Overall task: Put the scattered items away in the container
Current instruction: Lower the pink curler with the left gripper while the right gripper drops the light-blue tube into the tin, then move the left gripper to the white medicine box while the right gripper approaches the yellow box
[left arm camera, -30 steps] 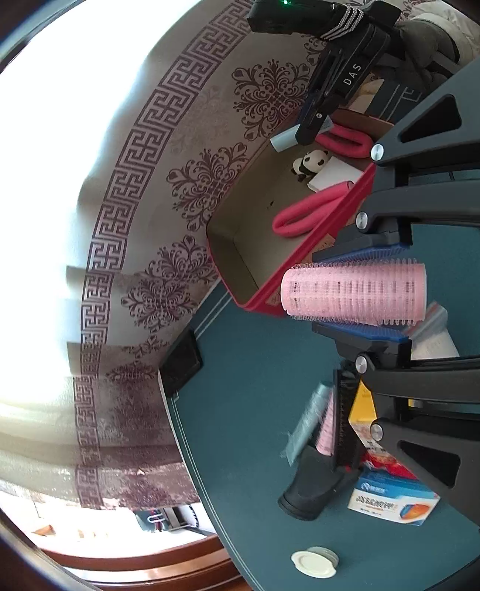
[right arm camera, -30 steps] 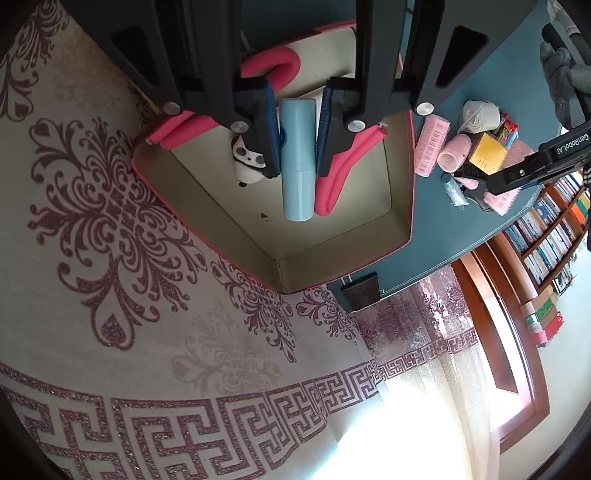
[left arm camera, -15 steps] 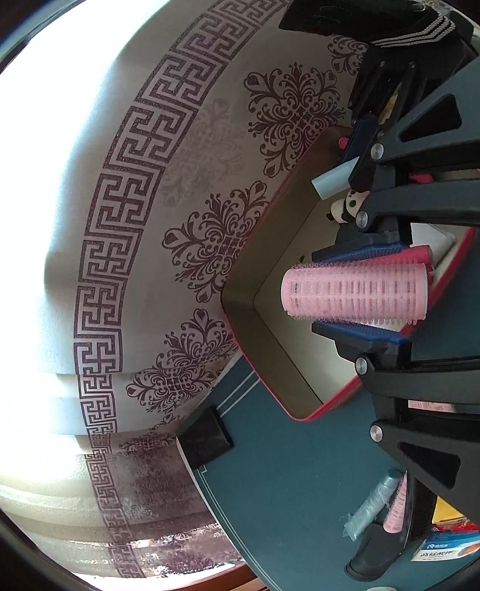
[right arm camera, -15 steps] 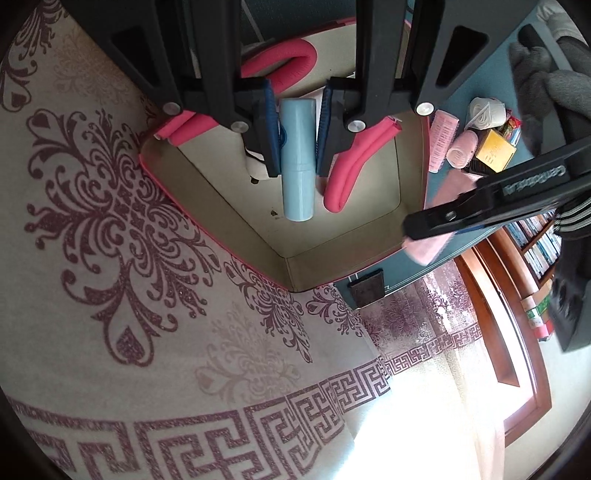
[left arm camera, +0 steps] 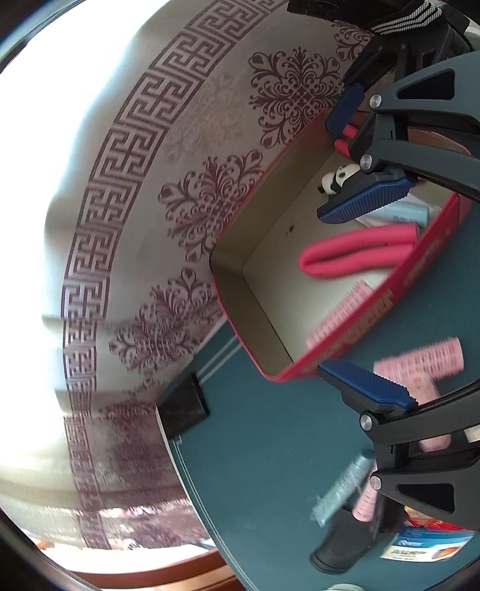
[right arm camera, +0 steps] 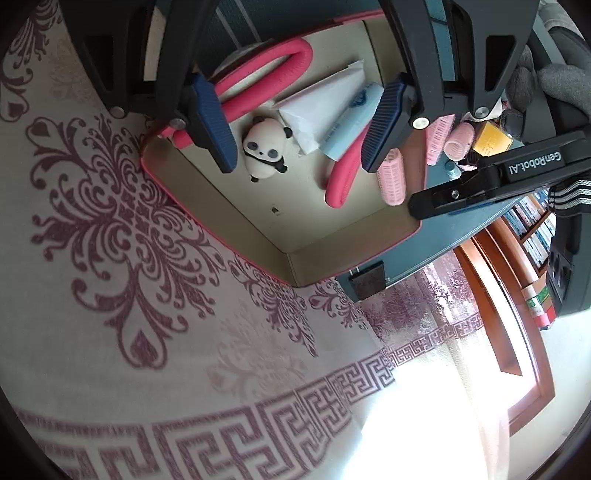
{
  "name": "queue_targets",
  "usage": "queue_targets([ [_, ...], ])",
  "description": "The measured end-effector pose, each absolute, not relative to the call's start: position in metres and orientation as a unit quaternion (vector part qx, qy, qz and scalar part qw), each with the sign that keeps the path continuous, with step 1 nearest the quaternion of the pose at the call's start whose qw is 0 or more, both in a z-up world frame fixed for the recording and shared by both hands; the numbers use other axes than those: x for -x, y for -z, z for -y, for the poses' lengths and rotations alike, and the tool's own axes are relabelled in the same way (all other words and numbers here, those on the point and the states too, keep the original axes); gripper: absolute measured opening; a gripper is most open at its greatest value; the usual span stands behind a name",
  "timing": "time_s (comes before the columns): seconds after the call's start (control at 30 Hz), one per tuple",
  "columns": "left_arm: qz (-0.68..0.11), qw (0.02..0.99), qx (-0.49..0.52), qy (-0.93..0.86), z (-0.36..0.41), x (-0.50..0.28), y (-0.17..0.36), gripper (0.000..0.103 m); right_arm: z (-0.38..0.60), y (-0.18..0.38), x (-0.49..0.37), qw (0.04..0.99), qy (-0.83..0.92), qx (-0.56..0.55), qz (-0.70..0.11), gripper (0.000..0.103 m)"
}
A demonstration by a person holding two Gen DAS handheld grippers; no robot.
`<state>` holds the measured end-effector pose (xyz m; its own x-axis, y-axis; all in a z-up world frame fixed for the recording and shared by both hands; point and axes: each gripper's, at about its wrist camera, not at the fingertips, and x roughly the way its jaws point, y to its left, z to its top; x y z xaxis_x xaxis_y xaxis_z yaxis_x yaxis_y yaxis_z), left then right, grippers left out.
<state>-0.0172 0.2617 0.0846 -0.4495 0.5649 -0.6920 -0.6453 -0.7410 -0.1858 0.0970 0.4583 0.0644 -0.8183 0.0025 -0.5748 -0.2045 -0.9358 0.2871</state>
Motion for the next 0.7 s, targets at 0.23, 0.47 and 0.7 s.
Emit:
queue_targets([
  [0.23, -0.023, 0.316, 0.397, -0.862, -0.218, 0.025, -0.081, 0.077, -0.446, -0.068, -0.097, 0.046, -0.939, 0.296, -0.169, 0.075],
  [0.47, 0.004, 0.276, 0.408, -0.87, -0.173, 0.034, -0.076, 0.077, -0.427, -0.072, -0.097, 0.029, -0.941, 0.297, -0.161, 0.075],
  [0.7, 0.022, 0.259, 0.396, -0.881, -0.136, 0.031, -0.081, 0.078, -0.397, -0.076, -0.095, -0.001, -0.941, 0.303, -0.148, 0.076],
])
